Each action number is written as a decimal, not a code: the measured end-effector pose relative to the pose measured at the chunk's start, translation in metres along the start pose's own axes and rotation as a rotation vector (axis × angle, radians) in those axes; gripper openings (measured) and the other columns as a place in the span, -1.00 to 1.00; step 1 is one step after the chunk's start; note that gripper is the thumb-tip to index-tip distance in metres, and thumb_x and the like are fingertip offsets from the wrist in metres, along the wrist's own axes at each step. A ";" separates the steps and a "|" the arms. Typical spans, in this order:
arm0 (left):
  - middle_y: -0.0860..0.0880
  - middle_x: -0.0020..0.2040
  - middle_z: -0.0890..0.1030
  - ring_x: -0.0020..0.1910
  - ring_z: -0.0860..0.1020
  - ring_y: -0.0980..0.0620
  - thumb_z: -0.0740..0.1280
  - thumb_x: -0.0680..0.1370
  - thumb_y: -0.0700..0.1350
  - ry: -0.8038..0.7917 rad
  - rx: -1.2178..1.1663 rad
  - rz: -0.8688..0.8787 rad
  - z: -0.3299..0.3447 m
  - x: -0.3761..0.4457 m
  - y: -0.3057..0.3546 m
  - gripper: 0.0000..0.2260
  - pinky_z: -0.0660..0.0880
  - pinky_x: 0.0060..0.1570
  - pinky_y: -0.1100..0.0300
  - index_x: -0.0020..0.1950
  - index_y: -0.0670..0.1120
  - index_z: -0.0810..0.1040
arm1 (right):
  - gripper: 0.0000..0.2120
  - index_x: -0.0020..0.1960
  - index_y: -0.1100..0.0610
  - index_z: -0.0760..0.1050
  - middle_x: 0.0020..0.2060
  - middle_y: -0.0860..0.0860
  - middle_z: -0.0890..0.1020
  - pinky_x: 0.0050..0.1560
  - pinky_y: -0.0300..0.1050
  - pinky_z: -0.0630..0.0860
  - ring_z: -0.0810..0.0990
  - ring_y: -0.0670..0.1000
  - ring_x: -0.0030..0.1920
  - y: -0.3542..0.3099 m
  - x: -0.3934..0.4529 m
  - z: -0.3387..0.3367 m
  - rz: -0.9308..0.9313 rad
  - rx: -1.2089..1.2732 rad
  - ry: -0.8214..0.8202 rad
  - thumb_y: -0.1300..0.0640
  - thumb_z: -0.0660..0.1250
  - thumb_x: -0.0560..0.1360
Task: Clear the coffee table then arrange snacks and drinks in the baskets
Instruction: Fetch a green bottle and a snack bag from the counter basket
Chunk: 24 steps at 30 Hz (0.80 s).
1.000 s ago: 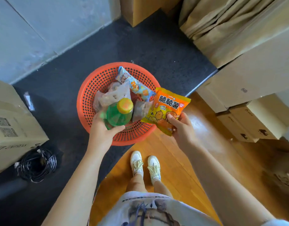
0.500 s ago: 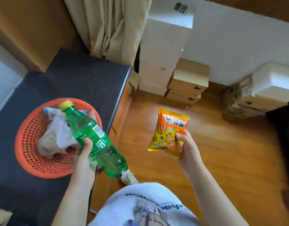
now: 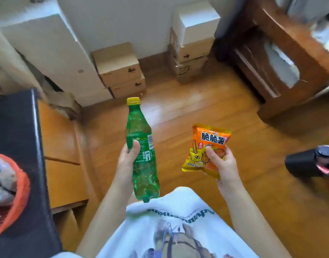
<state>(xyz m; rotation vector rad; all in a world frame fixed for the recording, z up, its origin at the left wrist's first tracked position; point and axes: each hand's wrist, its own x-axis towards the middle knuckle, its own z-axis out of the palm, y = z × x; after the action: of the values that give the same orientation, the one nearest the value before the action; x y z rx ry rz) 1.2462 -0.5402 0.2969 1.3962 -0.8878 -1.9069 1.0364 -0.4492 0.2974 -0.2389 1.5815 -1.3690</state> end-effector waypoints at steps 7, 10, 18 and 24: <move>-0.08 -0.09 0.64 -0.18 0.63 -0.10 0.40 0.05 0.47 -0.263 0.257 -0.071 0.132 -0.009 -0.036 -0.15 0.57 -0.17 -0.02 0.20 -0.01 0.49 | -0.51 0.05 -0.08 0.48 -0.01 -0.03 0.67 -0.16 -0.11 0.57 0.66 0.02 -0.05 0.008 -0.029 -0.134 -0.036 0.174 0.351 -0.08 0.47 0.14; -0.03 -0.16 0.67 -0.24 0.65 -0.02 0.38 0.19 0.38 -0.366 0.307 -0.057 0.176 -0.006 -0.043 -0.39 0.59 -0.30 0.08 0.10 0.05 0.54 | -0.51 0.04 -0.10 0.47 -0.01 -0.06 0.66 -0.02 -0.03 0.58 0.65 0.01 -0.01 0.013 -0.036 -0.177 -0.045 0.256 0.498 -0.11 0.47 0.14; -0.16 -0.01 0.62 -0.16 0.61 -0.11 0.29 0.29 0.34 -0.581 0.435 -0.178 0.319 0.031 -0.058 -0.32 0.54 -0.24 0.04 0.22 -0.10 0.50 | -0.36 0.20 -0.04 0.44 0.07 -0.03 0.64 -0.08 -0.13 0.57 0.63 -0.01 0.05 -0.011 -0.020 -0.275 -0.108 0.386 0.755 -0.13 0.47 0.16; -0.12 -0.05 0.62 -0.17 0.61 -0.07 0.32 0.26 0.35 -0.788 0.496 -0.258 0.455 0.053 -0.065 -0.33 0.56 -0.27 0.08 0.21 -0.06 0.52 | -0.54 0.05 -0.10 0.49 -0.12 -0.18 0.67 -0.38 -0.40 0.52 0.67 -0.20 -0.15 -0.066 0.003 -0.354 -0.189 0.431 0.893 -0.12 0.46 0.18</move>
<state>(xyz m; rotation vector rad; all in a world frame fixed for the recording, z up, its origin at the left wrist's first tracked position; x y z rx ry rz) 0.7894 -0.4695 0.3159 1.0154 -1.7076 -2.6201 0.7384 -0.2473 0.3055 0.5796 1.9179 -2.0885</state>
